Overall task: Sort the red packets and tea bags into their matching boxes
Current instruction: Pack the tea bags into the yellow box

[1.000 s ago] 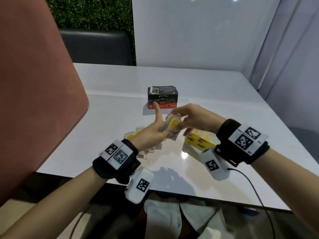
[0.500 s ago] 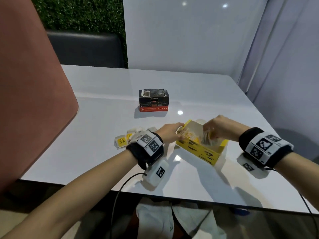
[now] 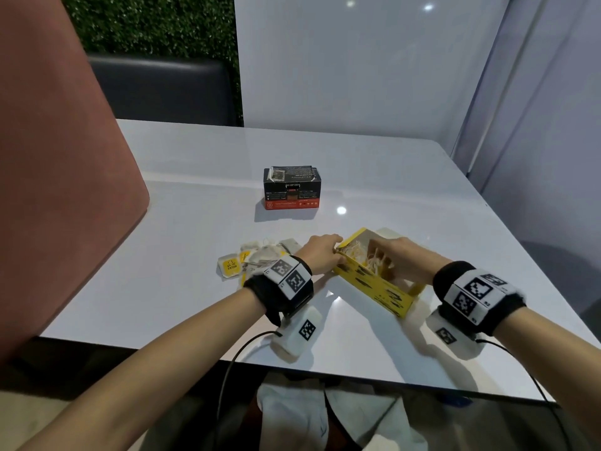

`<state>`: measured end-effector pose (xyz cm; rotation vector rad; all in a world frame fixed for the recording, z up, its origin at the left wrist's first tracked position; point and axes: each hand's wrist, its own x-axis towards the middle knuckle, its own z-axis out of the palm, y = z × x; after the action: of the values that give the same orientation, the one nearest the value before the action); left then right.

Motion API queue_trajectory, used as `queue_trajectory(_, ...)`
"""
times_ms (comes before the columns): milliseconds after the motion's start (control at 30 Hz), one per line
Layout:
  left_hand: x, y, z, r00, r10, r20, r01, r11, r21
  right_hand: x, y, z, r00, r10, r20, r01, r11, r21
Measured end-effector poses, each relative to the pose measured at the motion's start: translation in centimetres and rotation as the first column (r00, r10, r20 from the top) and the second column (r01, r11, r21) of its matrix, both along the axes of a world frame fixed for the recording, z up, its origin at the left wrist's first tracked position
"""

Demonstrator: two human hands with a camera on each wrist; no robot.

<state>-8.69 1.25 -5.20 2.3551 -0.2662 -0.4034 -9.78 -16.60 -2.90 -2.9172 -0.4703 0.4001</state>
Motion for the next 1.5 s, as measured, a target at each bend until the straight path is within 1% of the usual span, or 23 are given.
queue_trajectory(67, 0.1, 0.1, 0.0, 1.0, 0.01, -0.006, -0.01, 1.0, -0.004, -0.1, -0.7, 0.3, 0.995, -0.086, -0.052, 0.087, 0.996, 0.02)
queue_trajectory(167, -0.3, 0.2, -0.1, 0.999, -0.03, 0.015, 0.029, 0.998, 0.055, -0.4, -0.9, 0.4, 0.986, -0.135, -0.096, 0.132, 0.991, -0.034)
queue_trajectory(267, -0.9, -0.3, -0.2, 0.998, -0.052, 0.035, 0.047, 0.992, 0.116, -0.8, -0.4, 0.2, 0.978, -0.155, -0.138, 0.161, 0.986, 0.033)
queue_trajectory(367, -0.7, -0.9, -0.7, 0.993, -0.044, 0.105, 0.022, 0.979, 0.203, -1.3, 0.2, 0.0, 0.983, -0.145, -0.113, 0.154, 0.986, 0.072)
queue_trajectory(533, -0.7, -1.1, -1.1, 0.986, -0.036, 0.166, -0.008, 0.966, 0.257, -1.5, 0.6, -0.4, 0.992, -0.116, -0.051, 0.118, 0.992, 0.035)
queue_trajectory(633, -0.9, -1.1, -1.0, 0.986, -0.031, 0.166, -0.015, 0.964, 0.267, -1.6, 0.7, -0.4, 0.995, -0.095, -0.035, 0.095, 0.995, 0.007)
queue_trajectory(700, -1.0, -0.8, -0.8, 0.988, -0.069, 0.138, 0.031, 0.964, 0.265, -1.7, 0.5, -0.4, 0.996, -0.074, -0.039, 0.074, 0.997, -0.006)
queue_trajectory(767, -1.3, 0.4, -0.2, 0.988, -0.121, 0.09, 0.096, 0.966, 0.242, -1.8, 0.1, -0.1, 0.996, -0.065, -0.066, 0.065, 0.998, -0.005)
queue_trajectory(833, -1.8, 2.6, 1.0, 0.99, -0.126, 0.06, 0.112, 0.973, 0.204, -1.8, -0.4, 0.9, 0.992, -0.083, -0.099, 0.088, 0.995, 0.041)
queue_trajectory(867, -1.9, 4.2, 1.7, 0.992, -0.107, 0.065, 0.094, 0.98, 0.177, -1.9, -0.5, 1.6, 0.992, -0.09, -0.09, 0.097, 0.993, 0.073)
queue_trajectory(933, -2.1, 7.8, 2.6, 0.995, -0.055, 0.087, 0.042, 0.988, 0.147, -2.4, 0.0, 3.3, 0.997, -0.077, 0.0, 0.077, 0.989, 0.124)
queue_trajectory(1000, -2.2, 11.3, 3.1, 0.993, 0.016, 0.113, -0.036, 0.984, 0.172, -3.0, 1.7, 4.7, 0.993, -0.019, 0.117, -0.002, 0.984, 0.177)
queue_trajectory(1033, -2.2, 12.9, 3.3, 0.99, 0.062, 0.127, -0.084, 0.981, 0.178, -3.3, 2.9, 5.2, 0.989, 0.008, 0.145, -0.039, 0.977, 0.21)
queue_trajectory(1100, -2.3, 15.2, 3.4, 0.974, 0.165, 0.158, -0.187, 0.974, 0.132, -3.5, 5.6, 5.4, 0.99, 0.065, 0.127, -0.095, 0.964, 0.248)
queue_trajectory(1167, -2.5, 16.4, 3.1, 0.957, 0.228, 0.18, -0.249, 0.962, 0.108, -2.9, 8.6, 4.7, 0.99, 0.119, 0.075, -0.133, 0.965, 0.226)
queue_trajectory(1267, -2.9, 16.4, 1.9, 0.968, 0.219, 0.121, -0.237, 0.957, 0.168, -1.0, 12.7, 2.5, 0.984, 0.169, 0.054, -0.176, 0.968, 0.18)
queue_trajectory(1367, -3.7, 14.8, 0.9, 0.976, 0.202, 0.077, -0.215, 0.945, 0.246, 0.4, 16.0, 0.6, 0.981, 0.169, 0.092, -0.179, 0.976, 0.125)
queue_trajectory(1433, -4.1, 13.5, 0.4, 0.975, 0.216, 0.044, -0.219, 0.929, 0.298, 0.9, 17.5, -0.5, 0.979, 0.163, 0.122, -0.174, 0.981, 0.081)
queue_trajectory(1500, -4.3, 12.3, 0.0, 0.974, 0.223, 0.028, -0.221, 0.925, 0.308, 1.3, 18.6, -1.5, 0.976, 0.167, 0.139, -0.172, 0.985, 0.025)
